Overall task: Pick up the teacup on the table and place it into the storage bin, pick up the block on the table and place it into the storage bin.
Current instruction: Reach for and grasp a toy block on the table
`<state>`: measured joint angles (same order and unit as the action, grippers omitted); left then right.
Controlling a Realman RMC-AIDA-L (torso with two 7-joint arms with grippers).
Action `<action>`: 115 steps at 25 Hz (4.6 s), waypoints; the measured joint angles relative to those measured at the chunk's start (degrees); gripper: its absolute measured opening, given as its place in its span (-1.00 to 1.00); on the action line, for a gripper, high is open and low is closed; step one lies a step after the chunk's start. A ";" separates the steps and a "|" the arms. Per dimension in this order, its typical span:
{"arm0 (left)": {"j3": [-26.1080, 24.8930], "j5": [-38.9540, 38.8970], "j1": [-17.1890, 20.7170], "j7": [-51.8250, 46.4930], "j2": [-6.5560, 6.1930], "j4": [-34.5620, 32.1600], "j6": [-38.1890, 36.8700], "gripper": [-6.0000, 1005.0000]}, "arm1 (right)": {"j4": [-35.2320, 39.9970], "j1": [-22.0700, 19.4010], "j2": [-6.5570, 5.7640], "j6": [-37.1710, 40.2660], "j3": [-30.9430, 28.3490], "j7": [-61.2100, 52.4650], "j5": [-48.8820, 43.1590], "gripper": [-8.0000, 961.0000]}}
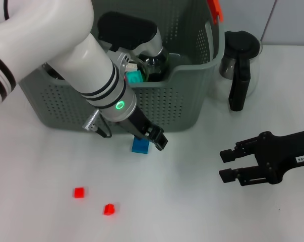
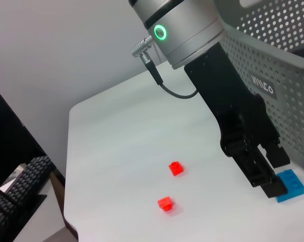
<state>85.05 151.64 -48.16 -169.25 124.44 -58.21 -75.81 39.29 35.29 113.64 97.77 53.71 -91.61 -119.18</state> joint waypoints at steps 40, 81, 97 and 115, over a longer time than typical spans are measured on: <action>-0.11 -1.19 -0.03 1.30 -0.12 5.30 1.58 0.18 | -0.15 0.06 0.00 -0.05 -0.06 -0.07 0.00 0.18; 0.33 4.63 3.00 -0.97 -0.18 -3.27 -6.93 0.17 | -0.44 0.13 0.18 -0.42 -0.28 0.64 0.00 0.18; 0.29 6.24 0.90 -0.28 0.06 0.41 -6.89 0.17 | -0.44 -0.25 0.27 -0.67 -0.19 0.73 0.00 0.18; 1.97 6.12 0.80 -0.38 0.18 1.90 -5.42 0.17 | -0.44 -0.35 0.35 -0.66 -0.19 0.82 0.00 0.18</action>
<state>87.02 157.76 -47.36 -169.63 124.63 -56.31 -81.23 38.84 34.95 113.99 97.12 53.53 -90.79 -119.18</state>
